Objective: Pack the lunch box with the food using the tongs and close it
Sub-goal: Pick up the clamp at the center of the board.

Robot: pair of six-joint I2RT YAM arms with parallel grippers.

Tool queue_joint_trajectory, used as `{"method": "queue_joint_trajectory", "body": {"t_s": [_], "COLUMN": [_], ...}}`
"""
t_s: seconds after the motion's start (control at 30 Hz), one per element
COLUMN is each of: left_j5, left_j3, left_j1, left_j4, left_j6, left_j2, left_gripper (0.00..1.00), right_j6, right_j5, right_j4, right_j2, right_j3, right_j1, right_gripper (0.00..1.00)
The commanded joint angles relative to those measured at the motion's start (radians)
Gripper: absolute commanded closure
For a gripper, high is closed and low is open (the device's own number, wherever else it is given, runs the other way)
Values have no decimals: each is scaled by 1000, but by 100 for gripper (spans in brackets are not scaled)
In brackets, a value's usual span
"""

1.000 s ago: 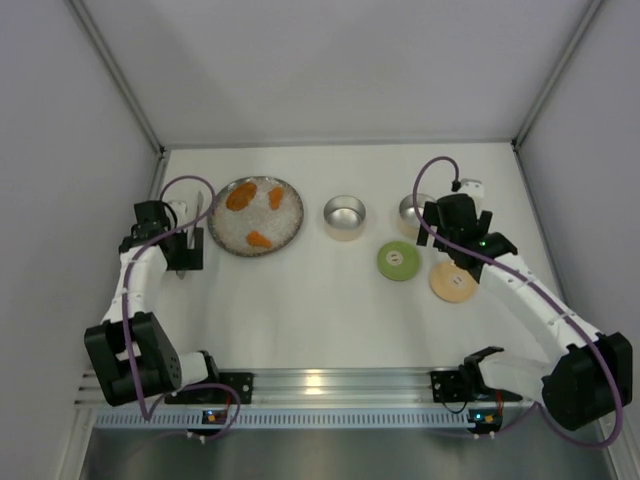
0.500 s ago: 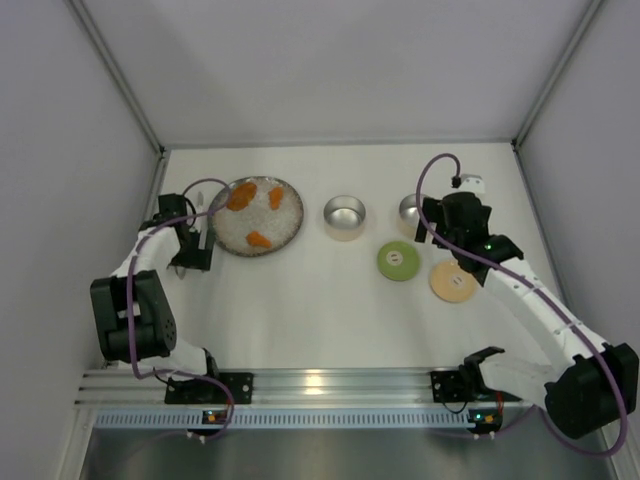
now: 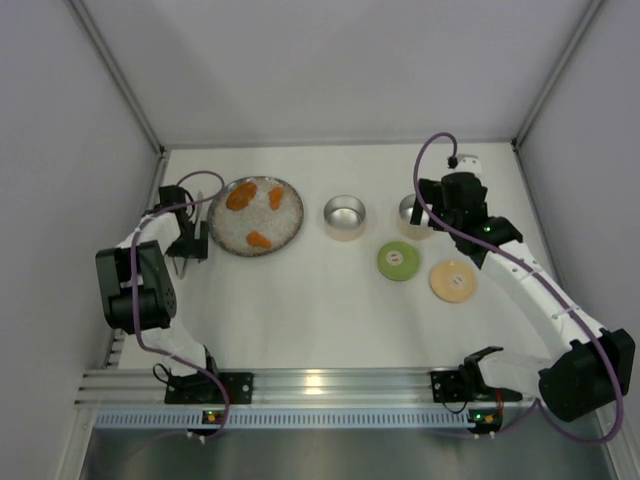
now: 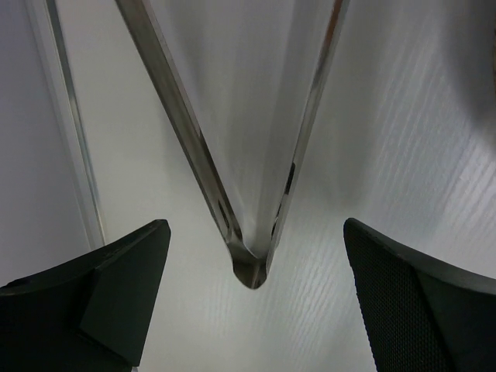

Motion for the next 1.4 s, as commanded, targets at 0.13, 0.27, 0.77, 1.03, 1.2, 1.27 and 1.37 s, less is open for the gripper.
{"method": "queue_joint_trajectory", "body": {"t_s": [0.13,0.27,0.77,1.03,1.2,1.27,1.37], "left_j5": [51,86,81,166,206,190,178], "left_j3": [84,101,180,179,161,135,115], "left_j1": [45,42,73,93,134,134,133], "left_j4": [79,140,71,8,-19,10,31], "left_j6": [-21,-14,-133,-152,-147,-127,-112], "left_j2": [100,138,247,270,250,234,218], "left_gripper": [7,13,23,26,31,33,33], "right_j6": [-19,-24,-47,-47,-47,-44,-41], "right_j5": [6,14,32,34,32,31,25], "right_j4": [-19,-20,-30,-42,-48,-50,-60], "right_j2": [-6,3,5,9,11,16,29], "right_j3": [64,70,84,110,128,136,154], "right_j1": [20,20,20,20,20,18,20], "right_gripper": [1,1,1,1,1,1,1]}}
